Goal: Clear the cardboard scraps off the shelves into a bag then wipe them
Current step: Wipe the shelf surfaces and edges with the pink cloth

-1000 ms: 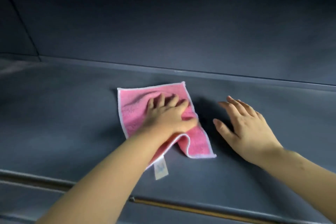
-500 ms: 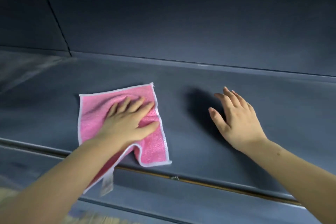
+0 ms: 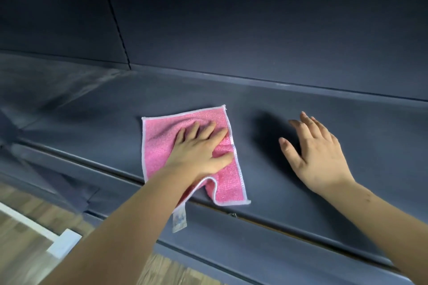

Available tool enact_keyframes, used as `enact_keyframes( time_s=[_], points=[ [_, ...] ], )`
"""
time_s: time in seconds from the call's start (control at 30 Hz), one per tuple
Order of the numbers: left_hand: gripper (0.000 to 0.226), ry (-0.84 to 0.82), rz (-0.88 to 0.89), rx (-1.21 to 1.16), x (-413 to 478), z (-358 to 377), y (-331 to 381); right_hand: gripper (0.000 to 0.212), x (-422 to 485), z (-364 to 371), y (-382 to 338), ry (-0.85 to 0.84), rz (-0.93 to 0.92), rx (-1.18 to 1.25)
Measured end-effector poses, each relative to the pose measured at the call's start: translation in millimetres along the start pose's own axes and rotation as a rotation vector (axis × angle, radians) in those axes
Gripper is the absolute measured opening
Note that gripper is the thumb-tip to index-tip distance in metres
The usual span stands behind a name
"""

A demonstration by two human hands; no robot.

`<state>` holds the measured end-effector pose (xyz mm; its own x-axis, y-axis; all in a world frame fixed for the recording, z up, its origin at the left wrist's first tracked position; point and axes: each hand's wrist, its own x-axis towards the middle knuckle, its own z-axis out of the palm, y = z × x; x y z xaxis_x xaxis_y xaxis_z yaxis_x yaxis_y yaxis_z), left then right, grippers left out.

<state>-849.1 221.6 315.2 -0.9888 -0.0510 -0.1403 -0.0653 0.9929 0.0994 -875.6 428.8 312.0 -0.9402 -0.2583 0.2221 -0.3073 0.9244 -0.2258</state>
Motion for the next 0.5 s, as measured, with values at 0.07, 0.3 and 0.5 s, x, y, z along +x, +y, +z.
enact_keyframes(
  time_s=[0.07,0.3,0.5],
  points=[
    [0.063,-0.002,-0.005,0.006,0,0,0,0.075,0,0,-1,-0.013,-0.006,0.003],
    [0.064,-0.033,-0.002,0.017,16,-5,-2,0.101,2,3,-1,0.002,-0.041,-0.013],
    [0.064,-0.051,0.093,0.04,45,-11,9,0.087,3,9,2,0.081,0.02,-0.072]
  ],
)
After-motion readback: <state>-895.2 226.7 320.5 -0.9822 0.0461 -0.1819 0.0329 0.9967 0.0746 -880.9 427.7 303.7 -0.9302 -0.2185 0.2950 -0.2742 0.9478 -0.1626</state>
